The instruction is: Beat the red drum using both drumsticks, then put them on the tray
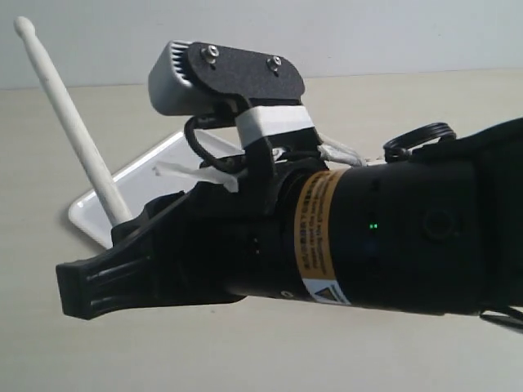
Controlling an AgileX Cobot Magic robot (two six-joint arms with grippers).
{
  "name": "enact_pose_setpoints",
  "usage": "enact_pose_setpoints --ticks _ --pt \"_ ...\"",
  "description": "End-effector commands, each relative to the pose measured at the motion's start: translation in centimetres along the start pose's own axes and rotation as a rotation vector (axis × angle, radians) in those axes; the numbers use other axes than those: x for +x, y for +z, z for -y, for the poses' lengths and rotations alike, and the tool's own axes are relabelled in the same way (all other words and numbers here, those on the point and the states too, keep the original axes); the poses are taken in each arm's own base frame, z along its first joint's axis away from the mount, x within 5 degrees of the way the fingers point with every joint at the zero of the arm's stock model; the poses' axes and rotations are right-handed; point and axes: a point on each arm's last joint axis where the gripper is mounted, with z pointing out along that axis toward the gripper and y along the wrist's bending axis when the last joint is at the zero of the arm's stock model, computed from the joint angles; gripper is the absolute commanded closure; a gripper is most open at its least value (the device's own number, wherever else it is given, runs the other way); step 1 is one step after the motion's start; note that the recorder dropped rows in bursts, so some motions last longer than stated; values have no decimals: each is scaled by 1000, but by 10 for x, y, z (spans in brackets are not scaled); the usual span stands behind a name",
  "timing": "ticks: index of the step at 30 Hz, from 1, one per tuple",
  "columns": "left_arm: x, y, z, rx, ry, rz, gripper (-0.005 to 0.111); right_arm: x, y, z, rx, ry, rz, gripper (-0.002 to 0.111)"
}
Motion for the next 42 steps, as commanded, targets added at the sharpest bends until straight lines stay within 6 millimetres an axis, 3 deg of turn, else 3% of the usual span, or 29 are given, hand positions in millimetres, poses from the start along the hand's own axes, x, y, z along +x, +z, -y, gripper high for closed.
enact_pose_setpoints --ticks 1,7,13,20,25,29,30,32,34,37,42 --pt "0 0 1 14 -7 13 107 1 -2 -3 -20 20 2 108" --pt "-4 -1 3 46 -55 56 107 1 -2 -2 -10 22 -2 108" --pt "-7 -1 5 77 -293 77 107 1 -2 -2 -8 37 -3 108" --pt "-14 -1 9 116 -253 134 107 1 -2 -3 -9 56 -1 108" --pt "-25 17 13 -105 36 -156 107 1 -2 -3 -9 56 -1 108" --pt "-40 64 20 -255 317 -559 107 1 -2 -3 -9 52 -1 108" --pt "-43 82 21 -286 448 -781 107 1 -2 -3 -9 52 -1 108" --pt "-42 100 22 -309 486 -1011 107 1 -2 -3 -9 52 -1 108" --pt "-32 119 35 -169 396 -1186 107 1 -2 -3 -9 52 -1 108" --pt "-5 129 48 119 216 -1272 107 2 -2 -1 9 76 -8 108" --pt "21 116 48 486 -138 -1113 107 3 -3 2 47 123 -20 108"
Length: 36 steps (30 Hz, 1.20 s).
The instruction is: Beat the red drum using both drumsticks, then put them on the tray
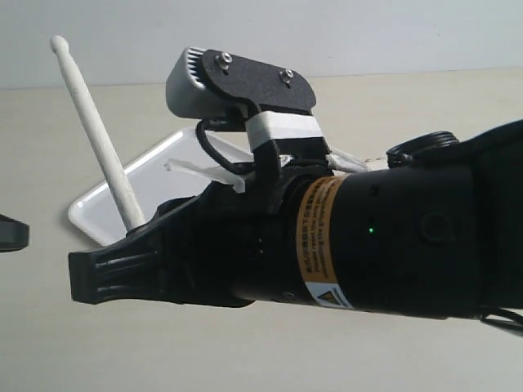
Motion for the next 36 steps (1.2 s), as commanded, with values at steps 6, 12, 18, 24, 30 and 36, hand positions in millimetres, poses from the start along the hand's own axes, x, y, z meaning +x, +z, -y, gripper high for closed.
enact_pose_setpoints --ticks 6,12,18,24,30,36 --pt "28 9 5 495 -112 419 107 10 21 1 -19 122 -41 108" --pt "42 15 4 491 -149 357 105 20 41 3 -38 164 -80 108" --pt "44 16 4 494 -184 324 70 22 46 4 -48 173 -86 108" --pt "46 17 4 491 -194 294 38 17 47 7 -52 185 -70 108" --pt "47 17 4 489 -188 285 38 19 55 0 -152 241 -68 108" --pt "51 20 9 505 -167 242 38 24 67 0 -186 314 -78 108"
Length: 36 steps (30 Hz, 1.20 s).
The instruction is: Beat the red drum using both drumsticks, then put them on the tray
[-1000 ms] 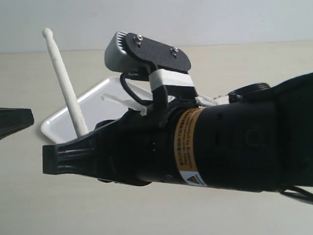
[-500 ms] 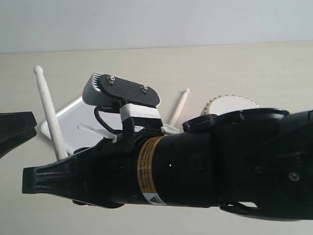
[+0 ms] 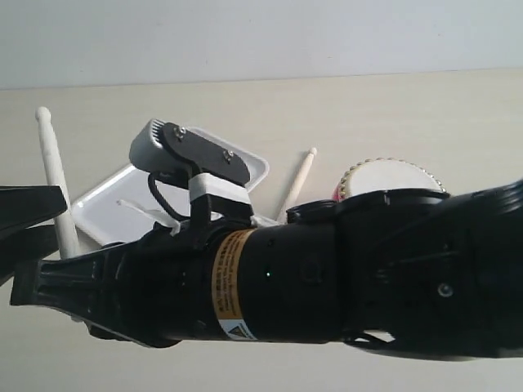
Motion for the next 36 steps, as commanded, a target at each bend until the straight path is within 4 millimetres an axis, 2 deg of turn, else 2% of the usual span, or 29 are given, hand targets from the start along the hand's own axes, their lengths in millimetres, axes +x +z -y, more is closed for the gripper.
enact_pose_setpoints --ticks 1,4,12,25,28,31,36 --pt "6 3 3 24 -1 -42 38 0 8 0 -55 27 3 108" --pt "10 4 2 25 -6 -56 38 0 12 -2 -100 54 13 108" --pt "18 3 -1 13 -18 -91 38 -3 17 -4 -88 12 16 108" --pt "17 3 -1 16 -22 -80 38 -4 18 -3 -60 -13 15 108" --pt "17 3 -1 15 -21 -82 43 -4 18 -2 -50 -20 13 108" --pt "17 3 -1 15 -22 -82 59 -1 24 3 -34 -15 2 108" --pt "17 3 -1 15 -22 -82 60 0 26 4 -43 -13 -1 108"
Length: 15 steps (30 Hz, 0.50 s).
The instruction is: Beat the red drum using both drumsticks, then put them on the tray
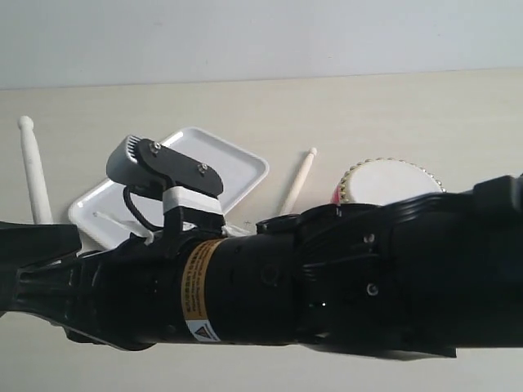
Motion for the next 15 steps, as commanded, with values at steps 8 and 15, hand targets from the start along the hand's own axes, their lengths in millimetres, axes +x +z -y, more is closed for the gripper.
enact_pose_setpoints --ticks 8,15 --pt "1 0 1 15 -11 2 60 -3 2 -1 -15 -20 13 108" --pt "0 0 1 18 -17 12 60 -3 2 0 -9 -50 12 108"
